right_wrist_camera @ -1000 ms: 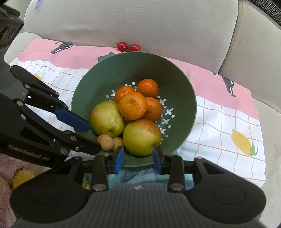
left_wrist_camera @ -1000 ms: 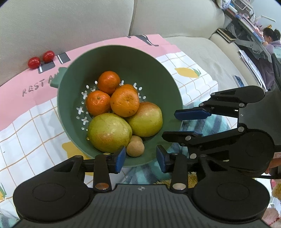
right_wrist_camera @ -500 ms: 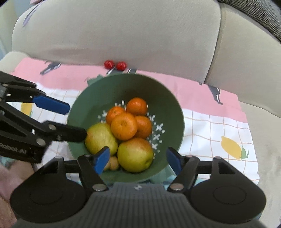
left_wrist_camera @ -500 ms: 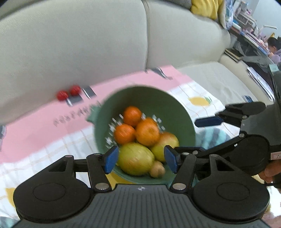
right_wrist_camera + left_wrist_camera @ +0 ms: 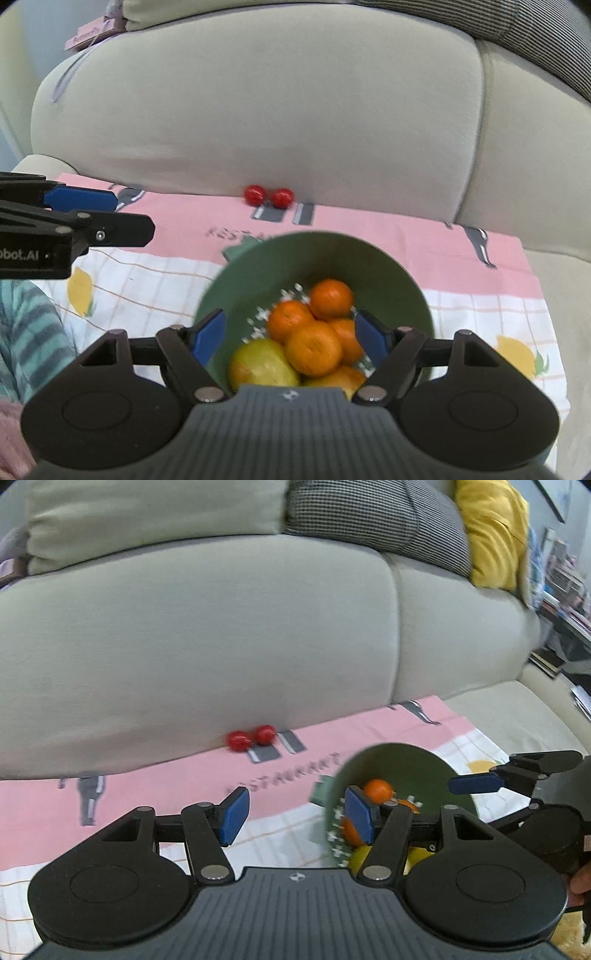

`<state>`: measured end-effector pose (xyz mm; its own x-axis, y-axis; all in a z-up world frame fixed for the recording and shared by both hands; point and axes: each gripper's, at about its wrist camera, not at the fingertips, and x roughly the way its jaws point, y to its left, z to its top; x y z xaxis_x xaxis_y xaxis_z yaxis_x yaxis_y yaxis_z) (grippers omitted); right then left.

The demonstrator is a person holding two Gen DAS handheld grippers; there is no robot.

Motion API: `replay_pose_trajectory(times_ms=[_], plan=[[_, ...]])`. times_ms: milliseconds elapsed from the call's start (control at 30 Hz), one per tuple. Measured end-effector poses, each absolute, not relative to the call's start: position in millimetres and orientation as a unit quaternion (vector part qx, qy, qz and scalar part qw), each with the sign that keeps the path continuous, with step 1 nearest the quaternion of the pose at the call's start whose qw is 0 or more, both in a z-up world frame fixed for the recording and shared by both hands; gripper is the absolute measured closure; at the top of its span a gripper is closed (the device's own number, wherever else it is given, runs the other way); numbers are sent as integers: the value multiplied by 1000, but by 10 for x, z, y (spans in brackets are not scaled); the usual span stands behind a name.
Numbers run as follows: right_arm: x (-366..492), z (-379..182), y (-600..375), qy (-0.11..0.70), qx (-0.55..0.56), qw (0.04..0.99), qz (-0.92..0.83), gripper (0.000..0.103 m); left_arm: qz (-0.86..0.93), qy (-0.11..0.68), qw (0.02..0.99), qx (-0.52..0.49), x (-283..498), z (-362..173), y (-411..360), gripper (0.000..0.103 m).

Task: Organize fruits
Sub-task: 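Move both tools toward the two red cherry tomatoes on the placemat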

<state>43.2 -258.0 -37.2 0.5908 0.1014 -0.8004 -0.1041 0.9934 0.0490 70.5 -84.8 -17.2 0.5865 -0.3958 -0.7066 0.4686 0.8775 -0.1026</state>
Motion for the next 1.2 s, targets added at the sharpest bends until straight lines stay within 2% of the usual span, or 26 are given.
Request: replay_pose_trajectory(times_ms=[633,933,1100,1200], plan=[[1222,-494,-2093,463,-34,881,90,29,-201,410,890,2,1302,-388,-336,33],[1605,-663,-2020,475,-51,873,99,37,-202,418,885,-14,1627,-563,-279,33],[1820,-789,-2055,484,-63,867,102,50,-207,430,878,-33,1816,-708,-259,33],[1969,-868,-2093,488,-67,864,104,54,-211,437,873,-43,1936,-817,-275,36]])
